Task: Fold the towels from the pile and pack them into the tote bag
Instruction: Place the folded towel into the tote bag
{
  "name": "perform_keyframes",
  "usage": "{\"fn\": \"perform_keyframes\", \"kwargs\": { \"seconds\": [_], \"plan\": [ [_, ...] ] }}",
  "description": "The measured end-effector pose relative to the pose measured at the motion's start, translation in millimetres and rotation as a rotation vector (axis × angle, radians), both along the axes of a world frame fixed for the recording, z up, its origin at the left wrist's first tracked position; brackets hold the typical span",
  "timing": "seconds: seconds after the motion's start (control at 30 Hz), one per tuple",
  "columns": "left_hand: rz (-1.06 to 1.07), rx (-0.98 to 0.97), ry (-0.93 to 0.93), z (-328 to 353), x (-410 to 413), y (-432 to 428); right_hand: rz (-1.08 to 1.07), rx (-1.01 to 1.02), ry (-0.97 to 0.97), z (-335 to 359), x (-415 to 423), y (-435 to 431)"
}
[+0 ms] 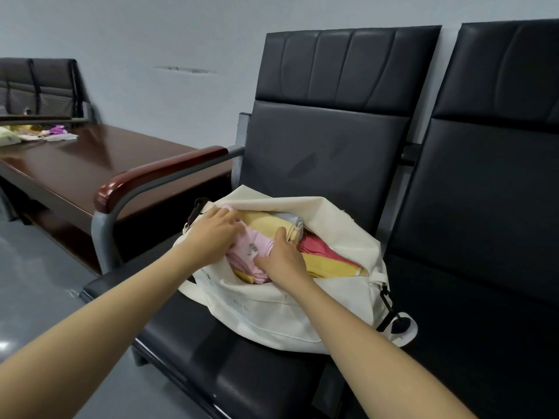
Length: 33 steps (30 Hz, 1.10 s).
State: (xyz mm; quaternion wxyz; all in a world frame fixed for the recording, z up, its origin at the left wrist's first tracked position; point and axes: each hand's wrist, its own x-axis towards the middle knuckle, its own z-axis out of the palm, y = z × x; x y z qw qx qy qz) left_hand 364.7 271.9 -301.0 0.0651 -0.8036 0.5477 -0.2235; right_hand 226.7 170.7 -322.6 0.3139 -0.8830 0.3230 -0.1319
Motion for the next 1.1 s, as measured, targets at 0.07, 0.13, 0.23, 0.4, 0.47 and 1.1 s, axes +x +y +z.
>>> {"fn": "perform_keyframes", "kwargs": {
  "seconds": [0.07,0.13,0.23,0.4,0.47,1.1],
  "plan": [
    [0.105,0.195,-0.036,-3.8,-4.0,0.9,0.007,-0.039,0.027,2.2,2.8,-1.3],
    [0.248,0.307,0.014,-5.8,-4.4,1.0,-0.004,-0.090,0.039,3.9,6.9,-4.1],
    [0.424,0.276,0.179,-9.6,-5.2,-8.2,-0.011,-0.245,0.056,2.1,12.6,-5.1],
    [0.556,0.259,0.424,-8.0,-8.5,-24.6,0.219,-0.464,0.043,-4.9,10.1,-4.5],
    [0.548,0.321,0.397,-7.6,-6.9,-21.8,0.351,-0.343,0.167,-10.0,2.5,-10.2],
    [0.131,0.129,0.600,42.0,-159.6,-70.7,0.071,-0.167,0.353,75.2,-221.0,-81.4]
  ]
}}
